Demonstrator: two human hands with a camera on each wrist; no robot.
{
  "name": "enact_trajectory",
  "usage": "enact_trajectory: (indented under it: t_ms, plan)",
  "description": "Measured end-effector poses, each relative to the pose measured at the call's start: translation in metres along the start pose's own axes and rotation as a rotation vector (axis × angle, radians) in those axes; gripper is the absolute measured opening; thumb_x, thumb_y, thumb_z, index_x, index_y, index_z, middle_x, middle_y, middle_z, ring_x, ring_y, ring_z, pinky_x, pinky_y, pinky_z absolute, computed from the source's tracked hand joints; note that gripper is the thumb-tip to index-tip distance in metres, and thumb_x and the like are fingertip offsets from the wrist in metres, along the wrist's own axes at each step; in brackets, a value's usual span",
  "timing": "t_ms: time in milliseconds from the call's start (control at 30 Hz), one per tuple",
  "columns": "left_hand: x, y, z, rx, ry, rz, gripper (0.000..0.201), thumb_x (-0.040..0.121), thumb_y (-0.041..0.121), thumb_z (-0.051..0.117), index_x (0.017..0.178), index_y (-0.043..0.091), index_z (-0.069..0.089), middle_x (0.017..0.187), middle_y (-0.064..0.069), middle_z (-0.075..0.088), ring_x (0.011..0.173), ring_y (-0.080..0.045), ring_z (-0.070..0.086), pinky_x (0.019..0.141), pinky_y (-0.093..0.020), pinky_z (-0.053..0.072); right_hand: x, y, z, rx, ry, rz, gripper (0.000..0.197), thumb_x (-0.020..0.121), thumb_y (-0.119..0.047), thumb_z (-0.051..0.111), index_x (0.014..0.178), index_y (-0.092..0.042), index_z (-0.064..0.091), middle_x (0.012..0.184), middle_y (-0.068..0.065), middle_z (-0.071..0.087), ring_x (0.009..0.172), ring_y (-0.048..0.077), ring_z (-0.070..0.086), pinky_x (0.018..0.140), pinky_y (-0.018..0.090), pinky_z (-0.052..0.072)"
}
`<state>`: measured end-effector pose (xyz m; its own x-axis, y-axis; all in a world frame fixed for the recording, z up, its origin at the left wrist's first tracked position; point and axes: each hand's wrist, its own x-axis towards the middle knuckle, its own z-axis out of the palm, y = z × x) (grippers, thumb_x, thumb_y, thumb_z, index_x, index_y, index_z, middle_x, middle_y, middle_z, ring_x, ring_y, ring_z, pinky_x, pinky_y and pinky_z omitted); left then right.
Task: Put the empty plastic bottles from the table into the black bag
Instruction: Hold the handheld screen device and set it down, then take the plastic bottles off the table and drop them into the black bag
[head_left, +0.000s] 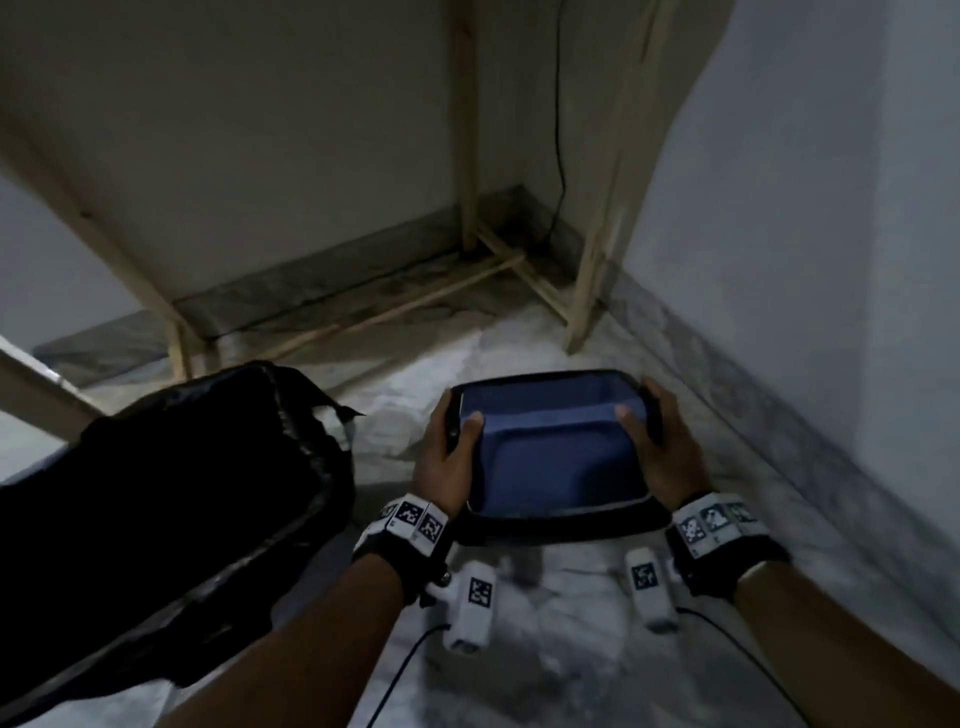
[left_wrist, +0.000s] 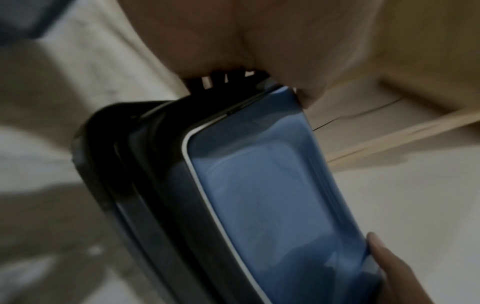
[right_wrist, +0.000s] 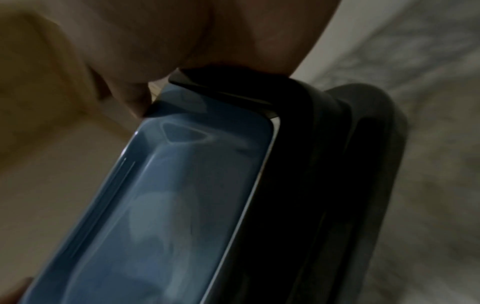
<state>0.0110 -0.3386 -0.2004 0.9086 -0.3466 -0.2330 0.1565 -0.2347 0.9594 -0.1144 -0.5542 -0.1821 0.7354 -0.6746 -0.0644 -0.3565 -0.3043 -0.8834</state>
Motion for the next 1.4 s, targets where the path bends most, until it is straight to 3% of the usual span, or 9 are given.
enact_trajectory:
  t_ms: [67,267,466,666,933,1100,1200,1300,1399]
  plan:
    - [0.005,-0.039,0.009,0.087,0.022,-0.022,0.06,0.097,0.04,0.058,0.152,0.021,0.042,0.156,-0.009,0.046,0.142,-0.027,0.046,0.119,-0.044,0.038,-0.007,0.038,0.017,-0.006,-0.022,0.036,0.075,0.085,-0.065,0.048,0.147,-0.028,0.032,0.151,0.005,0.043,0.13,0.022,0.046,0.096,0.027,0.034]
    - [0.015,-0.118,0.025,0.196,-0.02,-0.142,0.055,0.101,0.028,0.055,0.152,0.015,0.04,0.159,-0.012,0.037,0.146,-0.029,0.038,0.109,-0.023,0.03,-0.015,0.119,0.055,-0.014,-0.067,0.273,0.061,0.095,-0.044,0.051,0.149,-0.028,0.029,0.155,0.003,0.039,0.137,0.031,0.043,0.101,0.034,0.036]
    - [0.026,-0.148,0.038,0.257,-0.078,-0.15,0.081,0.087,0.059,0.052,0.155,0.019,0.037,0.161,-0.008,0.038,0.147,-0.027,0.04,0.121,-0.043,0.034,-0.014,0.156,0.064,0.049,-0.025,0.286,0.062,0.094,-0.04,0.053,0.15,-0.025,0.03,0.155,0.003,0.037,0.139,0.028,0.04,0.107,0.032,0.035]
    - [0.023,-0.123,0.032,0.287,-0.056,-0.161,0.066,0.098,0.036,0.057,0.157,0.017,0.033,0.164,-0.011,0.029,0.152,-0.03,0.028,0.123,-0.043,0.028,-0.012,0.142,0.051,-0.005,-0.09,0.307,0.066,0.093,-0.043,0.054,0.151,-0.028,0.027,0.158,0.002,0.034,0.141,0.026,0.038,0.113,0.037,0.033]
    - [-0.034,0.062,-0.01,0.087,0.021,-0.185,0.052,0.094,0.027,0.067,0.142,0.019,0.051,0.146,-0.008,0.052,0.136,-0.026,0.05,0.114,-0.047,0.043,-0.004,-0.051,-0.069,-0.168,-0.171,0.076,0.051,0.09,-0.038,0.06,0.138,-0.026,0.047,0.142,-0.002,0.053,0.129,0.015,0.05,0.107,0.038,0.043]
    - [-0.095,0.238,-0.05,0.057,-0.053,-0.188,0.046,0.089,0.038,0.069,0.133,0.032,0.054,0.137,-0.007,0.059,0.123,-0.028,0.061,0.104,-0.054,0.052,-0.015,-0.233,-0.128,-0.189,-0.257,-0.062,0.046,0.092,-0.031,0.061,0.136,-0.024,0.051,0.131,-0.011,0.052,0.12,0.003,0.047,0.096,0.018,0.034]
    - [-0.138,0.347,-0.085,0.078,-0.077,-0.144,0.057,0.084,0.051,0.065,0.136,0.033,0.053,0.137,-0.002,0.059,0.124,-0.019,0.061,0.103,-0.037,0.054,-0.029,-0.338,-0.149,-0.175,-0.327,-0.149,0.047,0.091,-0.027,0.061,0.137,-0.025,0.051,0.139,-0.009,0.053,0.125,0.008,0.051,0.1,0.021,0.039]
    - [-0.173,0.438,-0.128,0.147,-0.069,-0.088,0.046,0.096,0.026,0.061,0.141,0.025,0.051,0.134,0.003,0.059,0.116,0.004,0.06,0.086,-0.006,0.05,-0.042,-0.434,-0.162,-0.132,-0.382,-0.2,0.045,0.09,-0.022,0.063,0.134,-0.024,0.054,0.137,-0.006,0.056,0.125,0.012,0.053,0.099,0.017,0.038]
    - [-0.195,0.5,-0.176,0.153,-0.021,-0.067,0.041,0.097,0.024,0.061,0.136,0.034,0.052,0.131,0.005,0.063,0.118,0.003,0.061,0.089,-0.013,0.053,-0.054,-0.514,-0.162,-0.093,-0.445,-0.22,0.04,0.09,-0.026,0.062,0.128,-0.035,0.052,0.135,-0.006,0.058,0.125,0.013,0.054,0.098,0.023,0.041]
